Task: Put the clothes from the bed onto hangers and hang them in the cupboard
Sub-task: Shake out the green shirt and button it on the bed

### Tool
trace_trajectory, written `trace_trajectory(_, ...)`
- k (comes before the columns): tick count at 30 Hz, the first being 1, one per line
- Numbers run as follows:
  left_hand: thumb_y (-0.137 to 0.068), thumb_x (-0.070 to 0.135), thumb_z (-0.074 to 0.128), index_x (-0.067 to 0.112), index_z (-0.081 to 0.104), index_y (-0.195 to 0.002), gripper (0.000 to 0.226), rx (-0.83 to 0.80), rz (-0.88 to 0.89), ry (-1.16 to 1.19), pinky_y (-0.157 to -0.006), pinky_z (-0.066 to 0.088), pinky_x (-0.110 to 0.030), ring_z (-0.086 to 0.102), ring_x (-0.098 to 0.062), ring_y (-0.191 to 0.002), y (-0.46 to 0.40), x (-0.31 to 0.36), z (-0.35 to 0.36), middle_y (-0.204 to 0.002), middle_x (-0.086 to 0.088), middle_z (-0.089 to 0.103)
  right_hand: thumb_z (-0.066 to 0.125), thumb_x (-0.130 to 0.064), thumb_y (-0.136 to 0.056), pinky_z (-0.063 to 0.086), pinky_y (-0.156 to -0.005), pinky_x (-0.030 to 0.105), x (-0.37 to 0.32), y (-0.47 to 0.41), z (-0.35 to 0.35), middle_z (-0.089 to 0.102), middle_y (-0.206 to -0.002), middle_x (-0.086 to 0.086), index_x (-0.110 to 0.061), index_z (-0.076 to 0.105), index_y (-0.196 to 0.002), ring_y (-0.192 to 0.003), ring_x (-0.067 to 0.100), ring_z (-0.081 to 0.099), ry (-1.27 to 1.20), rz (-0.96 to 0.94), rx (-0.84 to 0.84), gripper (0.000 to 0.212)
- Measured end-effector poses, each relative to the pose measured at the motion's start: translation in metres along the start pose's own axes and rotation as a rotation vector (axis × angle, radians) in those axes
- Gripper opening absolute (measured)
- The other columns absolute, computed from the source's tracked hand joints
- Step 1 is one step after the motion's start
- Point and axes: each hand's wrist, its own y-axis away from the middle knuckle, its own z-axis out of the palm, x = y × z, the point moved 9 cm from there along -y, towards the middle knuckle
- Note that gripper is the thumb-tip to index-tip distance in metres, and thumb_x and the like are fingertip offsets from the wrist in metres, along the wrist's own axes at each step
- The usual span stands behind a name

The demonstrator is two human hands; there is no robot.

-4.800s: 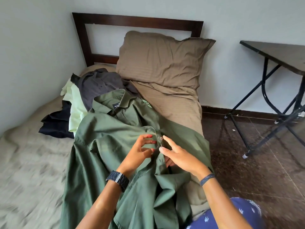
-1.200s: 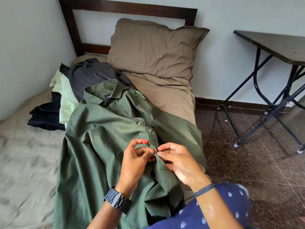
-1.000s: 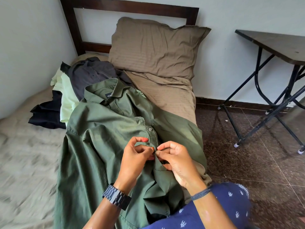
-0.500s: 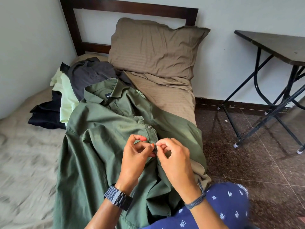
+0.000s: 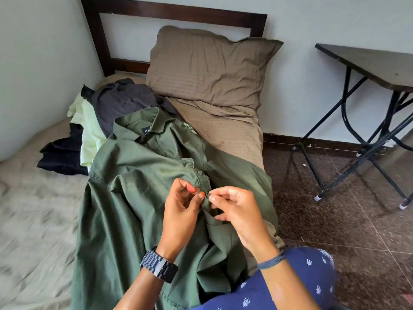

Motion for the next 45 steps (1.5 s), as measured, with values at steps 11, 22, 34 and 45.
trace_trajectory(11, -0.080, -0.024, 0.027, 0.022, 0.043, -0.118, 0.061, -0.561, -0.354, -0.200, -0.079, 0.053, -0.033, 0.055, -0.005, -0.093, 0.030, -0.057, 0.014, -0.123, 0.006, 0.049, 0.052, -0.043, -0.092, 0.053, -0.079, 0.039, 0.036, -0.004, -0.013, 0.065, -0.072, 0.001, -0.045, 0.056, -0.100, -0.068, 0.013, 0.060, 0.788, 0.031, -0.330, 0.009)
trace_trajectory(22, -0.086, 0.001, 0.054, 0.010, 0.065, -0.096, 0.017, -0.693, -0.108, -0.898, -0.080, 0.042, -0.019, 0.055, -0.001, -0.077, 0.042, -0.081, 0.013, -0.091, 0.000, 0.064, 0.056, -0.033, -0.091, 0.033, -0.055, 0.013, 0.044, 0.014, -0.021, 0.053, -0.067, -0.002, -0.013, 0.052, -0.076, -0.056, 0.008, 0.038, 1.145, -0.033, -0.433, 0.025)
trace_trajectory(34, -0.073, 0.029, 0.050, 0.018, 0.058, -0.081, 0.015, -0.714, 0.106, -0.963, -0.070, 0.046, -0.026, 0.058, -0.014, -0.071, 0.047, -0.052, 0.019, -0.076, 0.004, 0.063, 0.071, -0.022, -0.082, 0.038, -0.057, 0.013, 0.040, 0.036, -0.068, 0.060, -0.069, -0.008, -0.019, 0.065, -0.077, -0.063, 0.000, 0.048, 1.048, 0.045, -0.383, 0.009)
trace_trajectory(45, -0.075, 0.010, 0.074, 0.026, 0.054, -0.073, 0.026, -0.496, 0.058, -0.880, -0.062, 0.039, -0.009, 0.057, -0.003, -0.071, 0.038, -0.002, -0.002, -0.069, 0.012, 0.060, 0.076, -0.023, -0.080, 0.032, -0.051, 0.014, -0.011, 0.043, -0.068, 0.044, -0.047, -0.010, -0.020, 0.062, -0.070, -0.046, 0.004, 0.032, 0.847, -0.133, -0.231, 0.017)
